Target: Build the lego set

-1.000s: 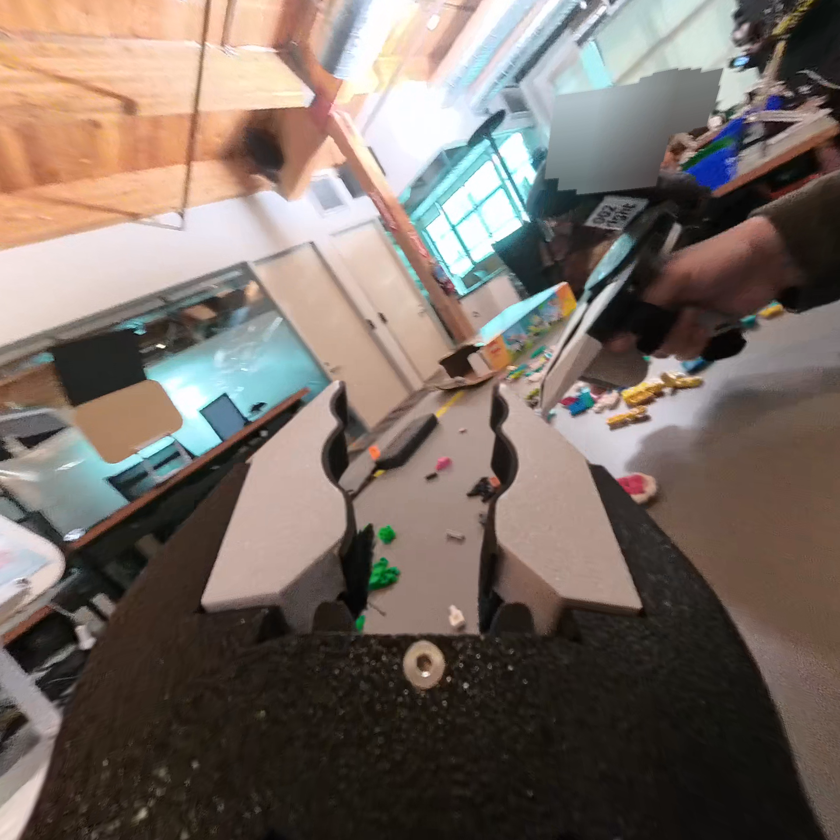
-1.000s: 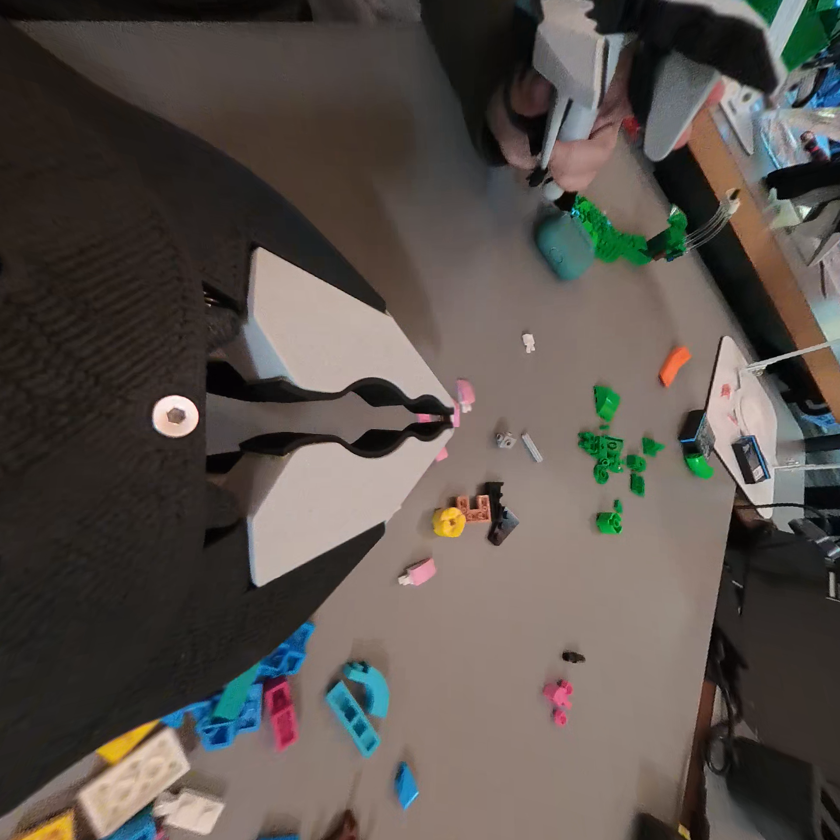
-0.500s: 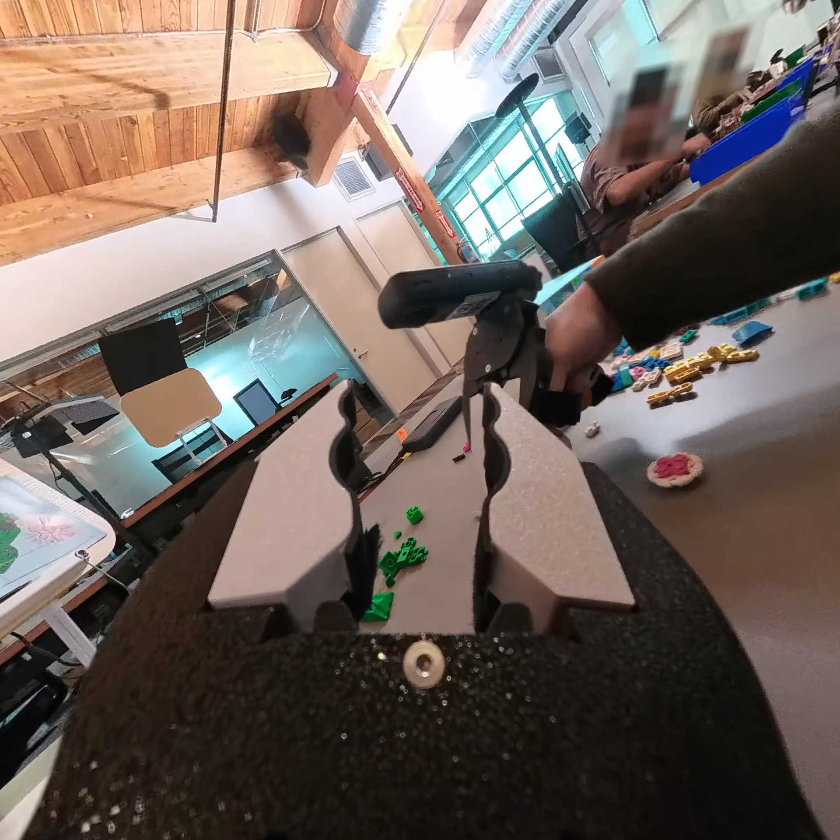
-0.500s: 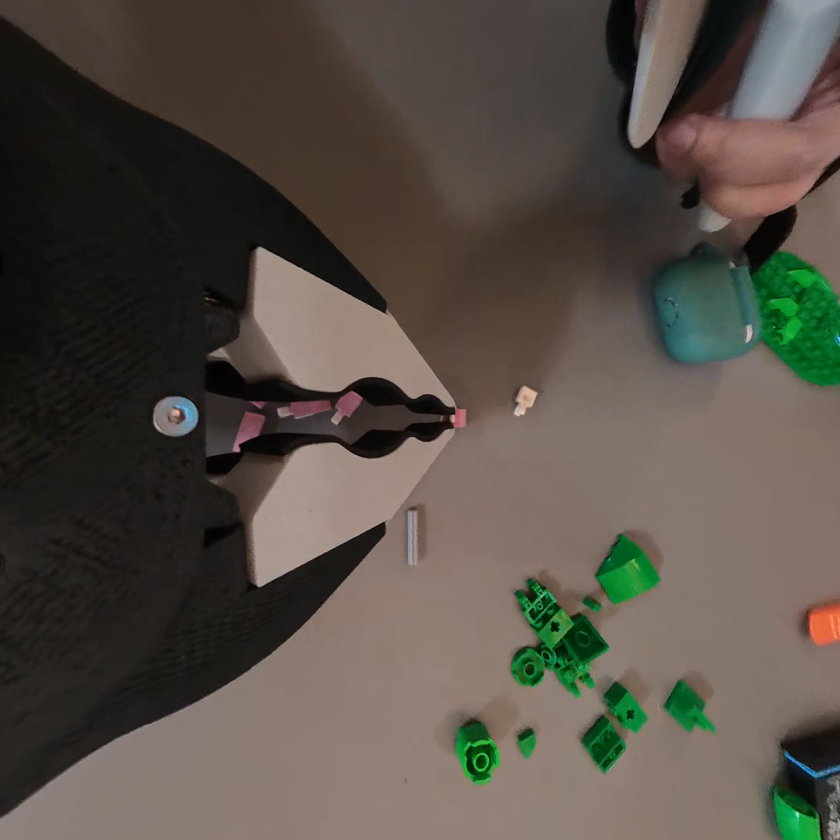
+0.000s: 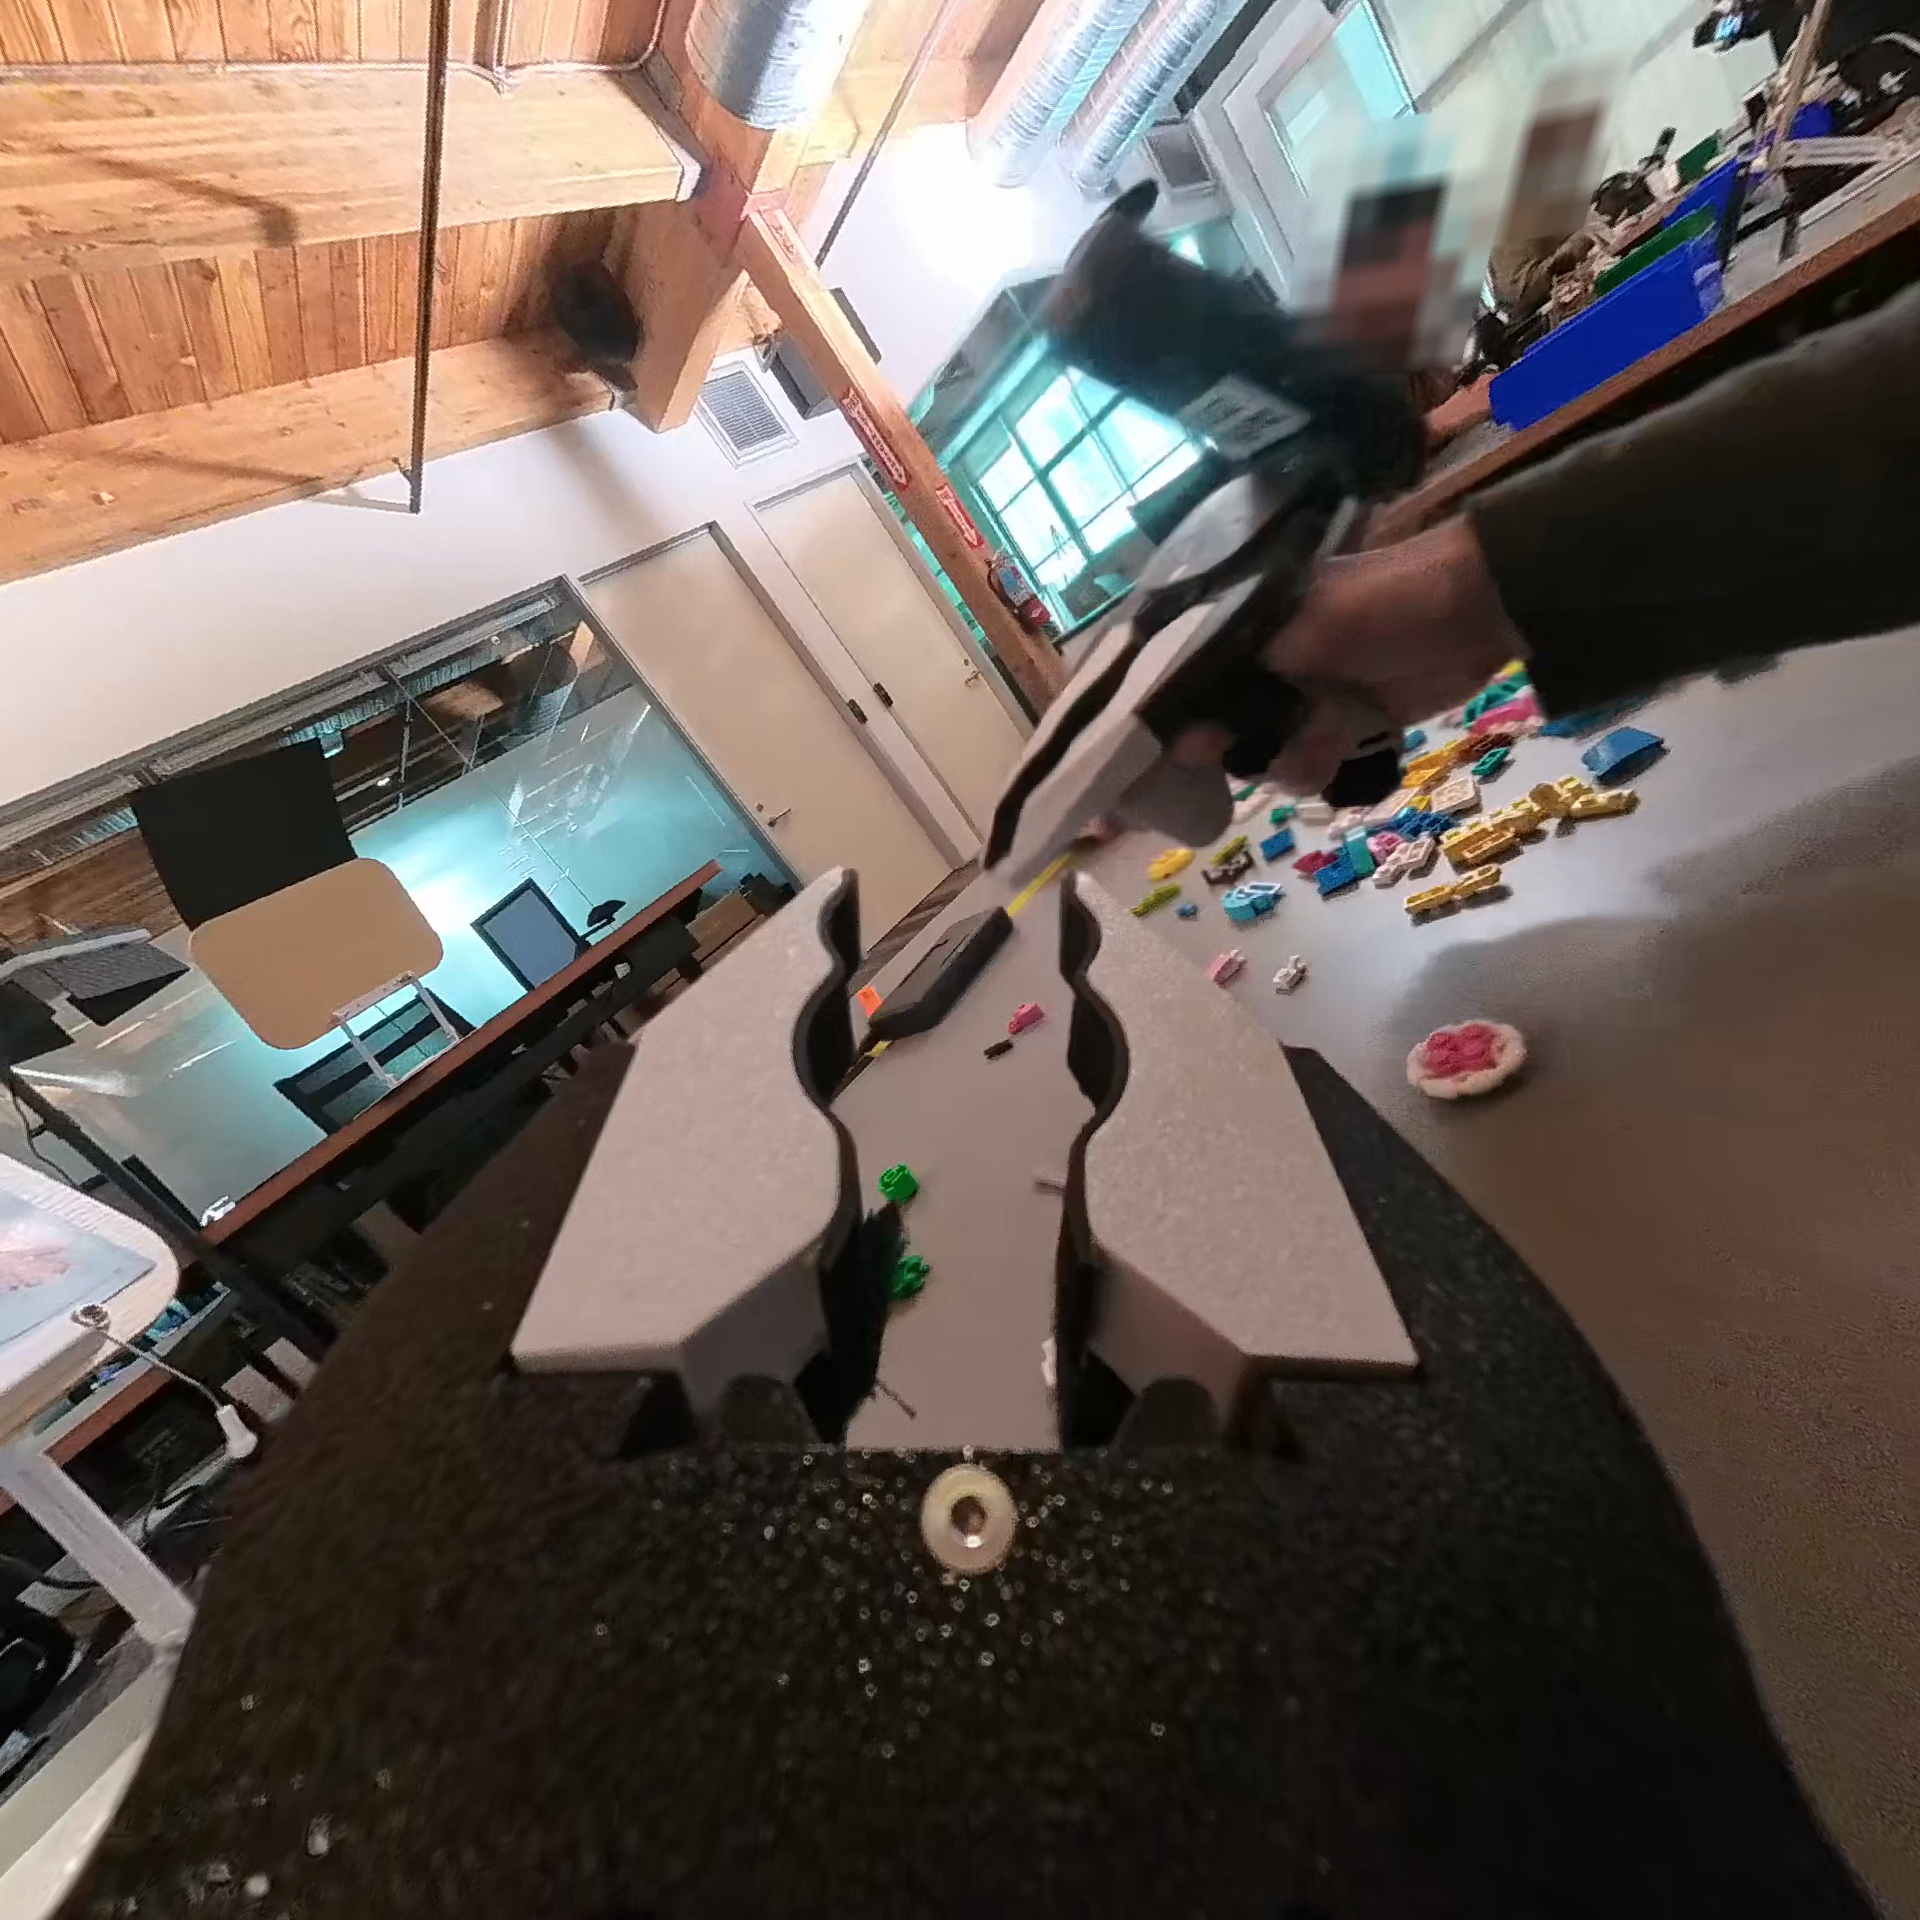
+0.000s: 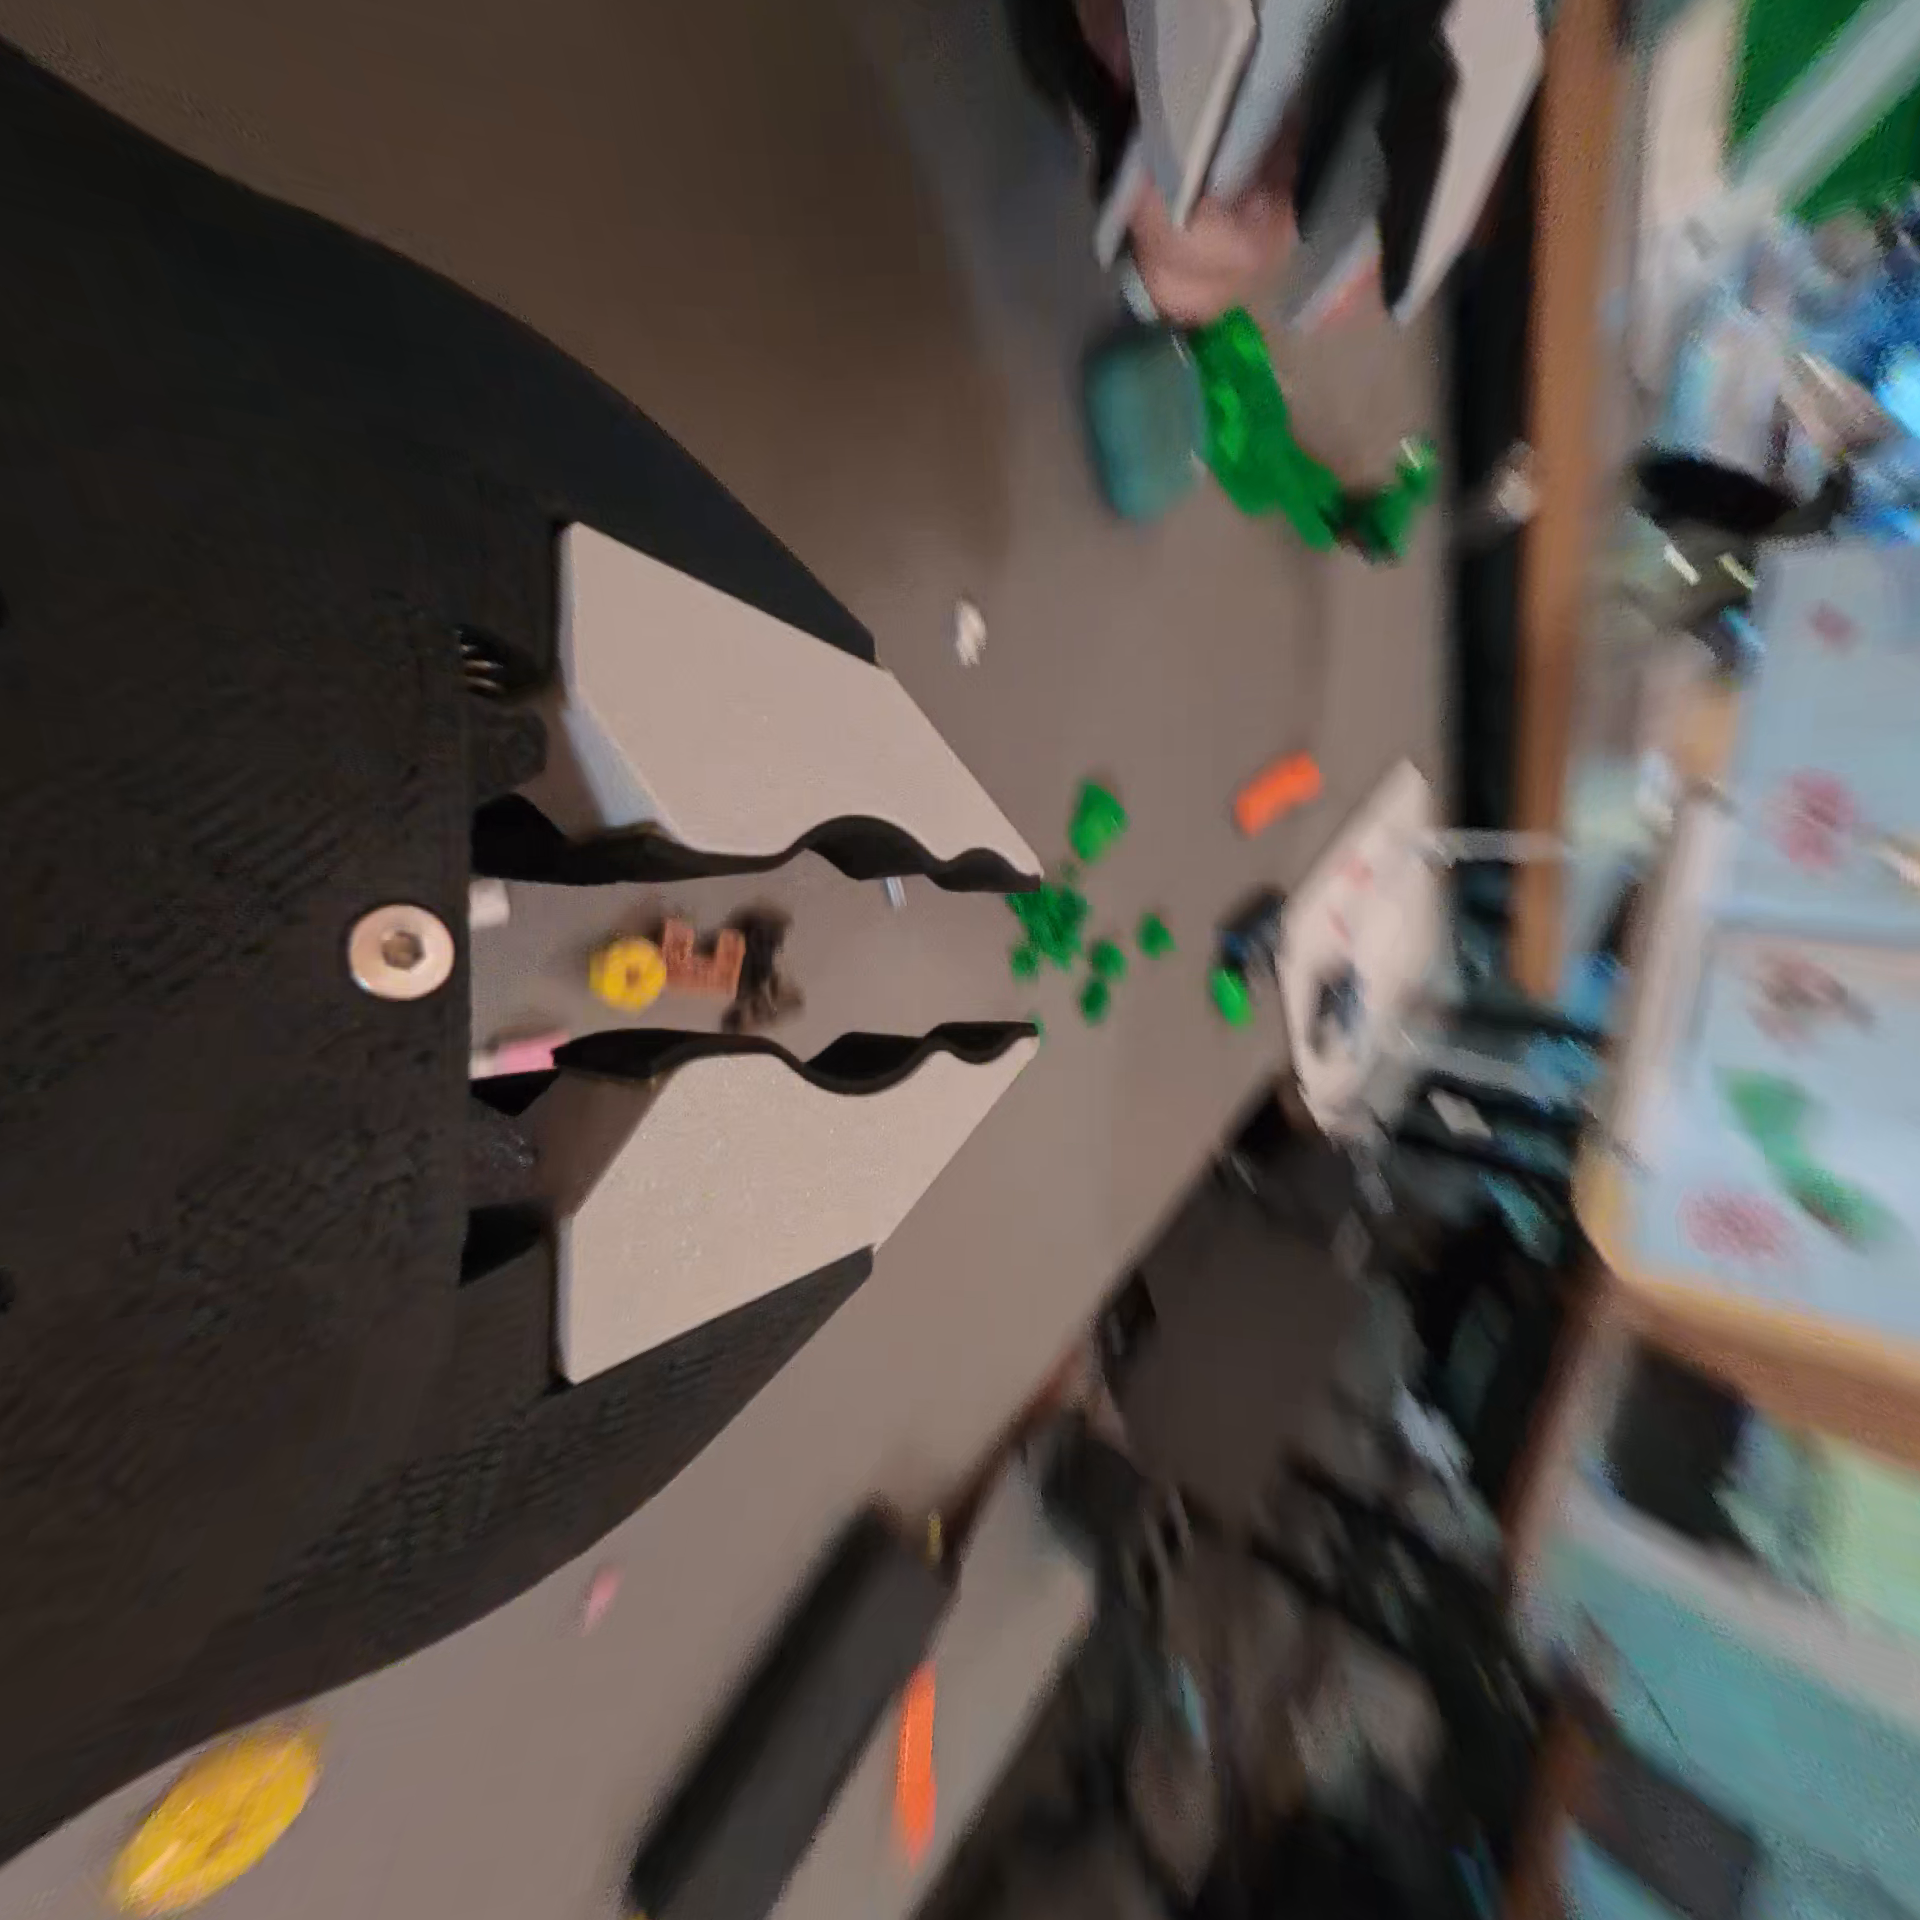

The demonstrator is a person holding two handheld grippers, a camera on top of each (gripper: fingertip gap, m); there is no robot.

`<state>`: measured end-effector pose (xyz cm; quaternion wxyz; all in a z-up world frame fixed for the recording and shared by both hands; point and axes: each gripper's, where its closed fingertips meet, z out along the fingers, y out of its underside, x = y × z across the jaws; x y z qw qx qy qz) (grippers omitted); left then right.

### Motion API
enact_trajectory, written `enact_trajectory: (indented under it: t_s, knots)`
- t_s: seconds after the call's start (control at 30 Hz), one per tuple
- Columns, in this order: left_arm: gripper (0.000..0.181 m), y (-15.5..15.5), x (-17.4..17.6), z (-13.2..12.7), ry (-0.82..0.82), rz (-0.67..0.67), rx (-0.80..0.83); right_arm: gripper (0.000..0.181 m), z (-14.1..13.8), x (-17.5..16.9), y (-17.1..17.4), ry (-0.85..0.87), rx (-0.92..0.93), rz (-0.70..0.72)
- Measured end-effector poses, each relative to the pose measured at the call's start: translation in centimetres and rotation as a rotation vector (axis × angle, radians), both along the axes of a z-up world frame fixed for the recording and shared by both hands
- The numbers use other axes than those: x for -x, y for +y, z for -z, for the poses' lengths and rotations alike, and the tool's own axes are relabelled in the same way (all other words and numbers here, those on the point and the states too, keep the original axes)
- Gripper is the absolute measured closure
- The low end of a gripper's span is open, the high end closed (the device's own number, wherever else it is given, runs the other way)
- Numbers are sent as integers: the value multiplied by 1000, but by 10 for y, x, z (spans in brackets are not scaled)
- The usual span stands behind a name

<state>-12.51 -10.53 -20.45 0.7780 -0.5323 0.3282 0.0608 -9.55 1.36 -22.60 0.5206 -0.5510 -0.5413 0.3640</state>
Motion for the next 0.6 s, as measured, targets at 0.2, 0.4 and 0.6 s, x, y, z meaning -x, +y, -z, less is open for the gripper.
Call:
enact_trajectory:
  t_s: [0.2, 0.4, 0.6]
  knots:
    - [164, -3, -13, 11, 5, 72, 55, 167, -37, -80, 39, 350, -72, 322]
    - [181, -4, -36, 10, -81, 187, 55, 170, -59, -132, 63, 473, -216, 601]
    - [181, 23, -68, 5, -163, 208, 41, 174, -53, -113, 48, 561, -153, 511]
